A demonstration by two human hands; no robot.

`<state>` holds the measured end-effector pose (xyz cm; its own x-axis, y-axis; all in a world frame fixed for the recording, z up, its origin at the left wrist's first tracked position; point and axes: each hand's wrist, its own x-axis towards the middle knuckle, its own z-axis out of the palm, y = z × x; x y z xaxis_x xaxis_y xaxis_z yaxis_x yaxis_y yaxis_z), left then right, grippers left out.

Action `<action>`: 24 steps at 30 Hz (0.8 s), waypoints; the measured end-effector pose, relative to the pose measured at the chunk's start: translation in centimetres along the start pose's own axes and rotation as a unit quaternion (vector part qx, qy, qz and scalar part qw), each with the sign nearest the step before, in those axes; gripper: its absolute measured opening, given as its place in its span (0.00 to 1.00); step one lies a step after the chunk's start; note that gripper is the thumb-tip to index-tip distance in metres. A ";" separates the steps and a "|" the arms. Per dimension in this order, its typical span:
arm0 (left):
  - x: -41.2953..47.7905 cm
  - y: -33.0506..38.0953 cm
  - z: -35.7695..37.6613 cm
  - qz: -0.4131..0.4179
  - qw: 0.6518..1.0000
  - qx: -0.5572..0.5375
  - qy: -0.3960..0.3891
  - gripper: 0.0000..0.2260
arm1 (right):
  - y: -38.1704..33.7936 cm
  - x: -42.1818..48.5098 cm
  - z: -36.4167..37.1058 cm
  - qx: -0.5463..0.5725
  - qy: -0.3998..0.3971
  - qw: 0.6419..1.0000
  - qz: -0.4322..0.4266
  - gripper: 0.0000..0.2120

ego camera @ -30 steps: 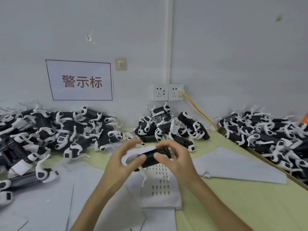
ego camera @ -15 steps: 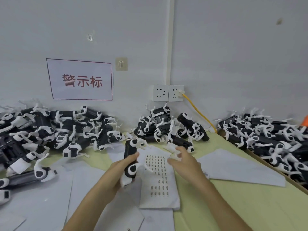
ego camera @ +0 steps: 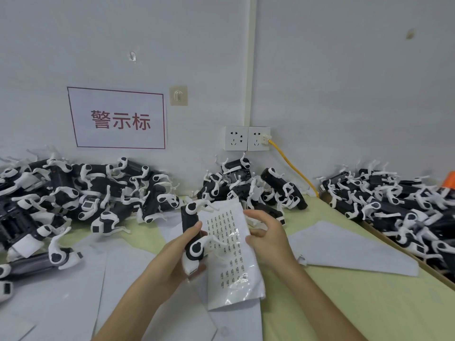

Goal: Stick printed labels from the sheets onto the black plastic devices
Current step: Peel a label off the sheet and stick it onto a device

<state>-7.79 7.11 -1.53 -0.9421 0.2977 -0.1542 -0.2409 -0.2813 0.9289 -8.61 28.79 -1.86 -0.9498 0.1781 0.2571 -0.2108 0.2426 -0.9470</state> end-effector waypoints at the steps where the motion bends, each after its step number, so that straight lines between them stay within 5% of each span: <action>1: 0.0 0.0 0.0 0.004 1.000 -0.008 -0.007 0.27 | 0.0 0.0 -0.1 0.007 0.009 1.000 -0.006 0.28; 9: -0.3 0.0 0.4 -0.022 0.995 -0.064 -0.080 0.13 | -0.1 -0.2 -0.2 0.033 0.078 0.996 -0.031 0.20; 16: -1.1 0.1 1.1 -0.025 0.996 -0.017 -0.085 0.17 | 0.2 -0.2 -0.2 0.070 0.120 0.988 -0.059 0.18; 24: -1.7 -0.4 2.7 -0.023 0.994 0.054 -0.091 0.16 | 0.1 0.0 0.2 -0.054 0.045 0.989 -0.128 0.16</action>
<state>-5.45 9.15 -0.72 -0.8701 0.4715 -0.1433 -0.2478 -0.1673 0.9542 -8.66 28.60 -2.03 -0.8429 0.1798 0.5071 -0.4118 0.3910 -0.8231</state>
